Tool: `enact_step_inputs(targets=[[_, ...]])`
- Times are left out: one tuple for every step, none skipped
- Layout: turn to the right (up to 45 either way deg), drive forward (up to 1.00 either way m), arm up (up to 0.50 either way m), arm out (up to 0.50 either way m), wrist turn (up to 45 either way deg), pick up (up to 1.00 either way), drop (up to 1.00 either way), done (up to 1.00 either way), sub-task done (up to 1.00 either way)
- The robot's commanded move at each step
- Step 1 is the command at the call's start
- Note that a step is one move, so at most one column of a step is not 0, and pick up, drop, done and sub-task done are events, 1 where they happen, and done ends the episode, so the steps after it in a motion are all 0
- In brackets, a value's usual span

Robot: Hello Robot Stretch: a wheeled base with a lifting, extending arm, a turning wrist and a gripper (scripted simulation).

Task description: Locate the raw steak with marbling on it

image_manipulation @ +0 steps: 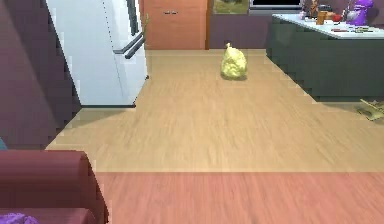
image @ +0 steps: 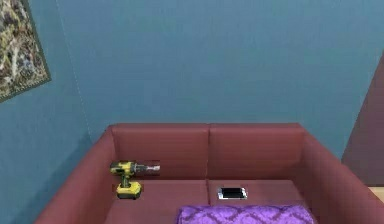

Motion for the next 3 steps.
enact_step_inputs(targets=[[45.0,0.00,0.00,0.00,0.0,0.00,0.00,0.00,0.00],[45.0,0.00,0.00,0.00,0.0,0.00,0.00,0.00,0.00],[18.0,0.00,0.00,0.00,0.0,0.00,0.00,0.00,0.00]])
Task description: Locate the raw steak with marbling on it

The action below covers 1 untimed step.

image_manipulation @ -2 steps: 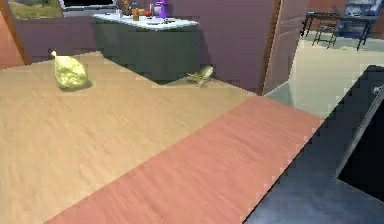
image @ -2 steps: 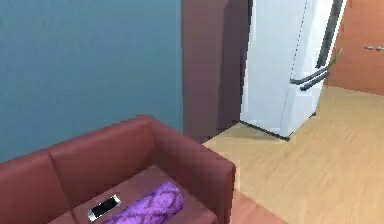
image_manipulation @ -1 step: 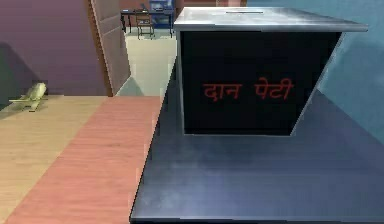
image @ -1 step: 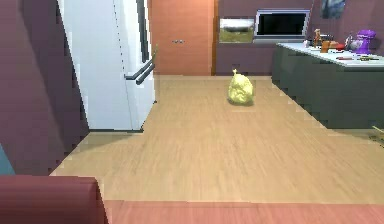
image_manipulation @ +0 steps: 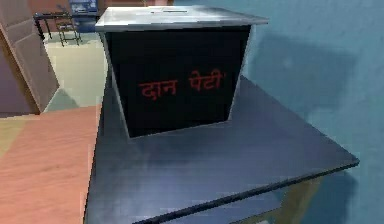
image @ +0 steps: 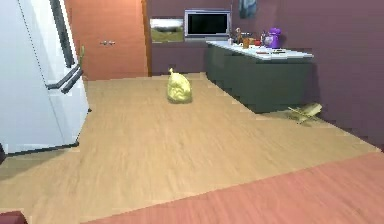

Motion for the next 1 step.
enact_step_inputs(targets=[[0.0,0.15,0.00,0.00,0.0,0.00,0.00,0.00,0.00]])
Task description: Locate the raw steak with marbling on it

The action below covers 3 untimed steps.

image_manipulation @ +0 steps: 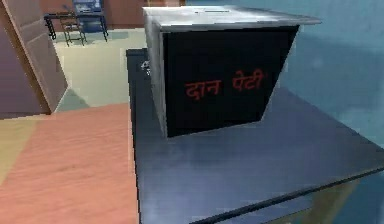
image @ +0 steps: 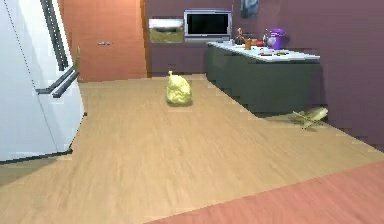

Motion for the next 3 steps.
enact_step_inputs(targets=[[12.0,0.00,0.00,0.00,0.0,0.00,0.00,0.00,0.00],[0.0,1.00,0.00,0.00,0.0,0.00,0.00,0.00,0.00],[0.0,1.00,0.00,0.00,0.0,0.00,0.00,0.00,0.00]])
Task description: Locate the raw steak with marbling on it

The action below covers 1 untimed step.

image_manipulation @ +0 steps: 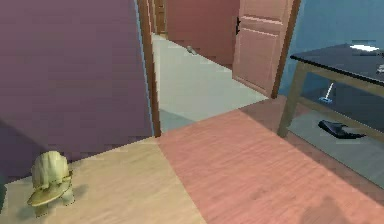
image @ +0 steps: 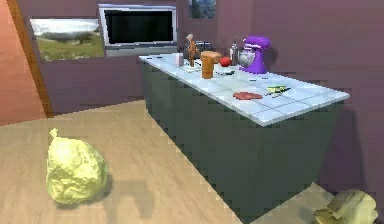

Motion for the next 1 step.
enact_step_inputs(targets=[[6.0,0.00,0.00,0.00,0.0,0.00,0.00,0.00,0.00]])
